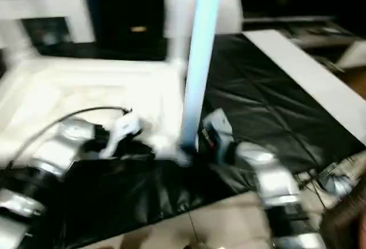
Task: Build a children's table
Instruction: Rotate leg to tighten
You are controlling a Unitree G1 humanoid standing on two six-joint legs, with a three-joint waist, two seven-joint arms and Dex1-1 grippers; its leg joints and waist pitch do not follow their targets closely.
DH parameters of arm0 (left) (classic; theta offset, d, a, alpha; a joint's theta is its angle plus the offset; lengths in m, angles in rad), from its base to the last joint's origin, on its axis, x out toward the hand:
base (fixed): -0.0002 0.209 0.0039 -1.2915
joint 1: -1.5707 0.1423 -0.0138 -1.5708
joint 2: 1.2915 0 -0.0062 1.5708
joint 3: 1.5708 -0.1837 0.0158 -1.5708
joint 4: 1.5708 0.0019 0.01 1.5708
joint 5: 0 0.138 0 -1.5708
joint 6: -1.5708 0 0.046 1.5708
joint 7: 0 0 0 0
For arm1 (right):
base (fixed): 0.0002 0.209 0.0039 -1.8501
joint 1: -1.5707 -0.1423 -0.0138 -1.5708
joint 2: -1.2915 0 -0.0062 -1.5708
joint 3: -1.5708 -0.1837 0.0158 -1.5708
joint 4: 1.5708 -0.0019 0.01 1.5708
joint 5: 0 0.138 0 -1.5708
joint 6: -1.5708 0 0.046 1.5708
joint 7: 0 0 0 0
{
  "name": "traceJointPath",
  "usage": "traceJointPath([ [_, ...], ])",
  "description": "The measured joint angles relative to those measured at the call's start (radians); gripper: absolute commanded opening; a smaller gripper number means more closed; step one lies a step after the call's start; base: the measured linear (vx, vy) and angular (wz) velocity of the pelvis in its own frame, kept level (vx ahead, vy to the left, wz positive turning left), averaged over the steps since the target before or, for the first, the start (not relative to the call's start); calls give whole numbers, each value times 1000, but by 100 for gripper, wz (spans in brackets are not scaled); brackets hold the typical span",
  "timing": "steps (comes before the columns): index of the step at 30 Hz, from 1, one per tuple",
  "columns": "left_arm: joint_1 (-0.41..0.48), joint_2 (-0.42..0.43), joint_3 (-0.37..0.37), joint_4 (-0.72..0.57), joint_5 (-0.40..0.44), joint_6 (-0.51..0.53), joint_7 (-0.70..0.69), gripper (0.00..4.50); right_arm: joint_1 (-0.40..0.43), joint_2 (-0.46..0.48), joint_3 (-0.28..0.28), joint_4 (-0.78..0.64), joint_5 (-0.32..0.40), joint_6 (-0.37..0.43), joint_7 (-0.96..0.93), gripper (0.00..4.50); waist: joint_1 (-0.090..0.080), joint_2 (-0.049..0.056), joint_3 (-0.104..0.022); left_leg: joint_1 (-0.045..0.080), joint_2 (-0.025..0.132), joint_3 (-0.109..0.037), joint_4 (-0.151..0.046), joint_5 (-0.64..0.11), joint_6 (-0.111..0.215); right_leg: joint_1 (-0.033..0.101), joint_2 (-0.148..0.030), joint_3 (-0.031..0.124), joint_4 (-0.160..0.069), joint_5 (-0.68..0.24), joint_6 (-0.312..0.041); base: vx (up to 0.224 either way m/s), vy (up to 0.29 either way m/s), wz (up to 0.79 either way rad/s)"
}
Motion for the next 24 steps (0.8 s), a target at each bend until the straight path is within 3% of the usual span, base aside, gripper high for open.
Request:
traceJointPath([
  [6,9,-82,24,-40,23,112,164,0,-66,118,-35,45,-59,47,-240,269,-8,5,-2,0,0,0,-1,0,1,-1,1,1,-1,0,1,0,0,0],
  [7,9,-84,25,-42,23,115,168,0,-66,120,-35,45,-59,47,-244,325,-8,5,-2,0,0,0,-1,0,1,-1,1,1,-1,1,1,0,0,0],
  [8,10,-84,25,-46,24,118,169,0,-66,121,-35,45,-59,44,-246,339,-8,5,-2,0,0,0,-2,0,1,-1,1,1,-1,1,1,0,0,0],
  [16,27,-50,17,-83,25,88,125,0,-8,124,-34,-24,-56,19,-197,403,-8,4,-1,-5,0,2,-5,0,4,-8,3,4,-2,2,-1,0,0,0],
  [20,31,32,2,-80,3,-1,21,0,26,17,17,-68,-16,-7,-33,448,-4,5,-1,-9,2,2,-5,2,6,-12,4,5,-2,3,-4,0,0,0],
  [24,33,101,-3,-63,-22,-93,-107,0,50,-68,38,-93,22,-34,132,448,1,1,2,-10,2,3,-4,1,6,-12,5,5,-2,4,-5,0,0,0],
])
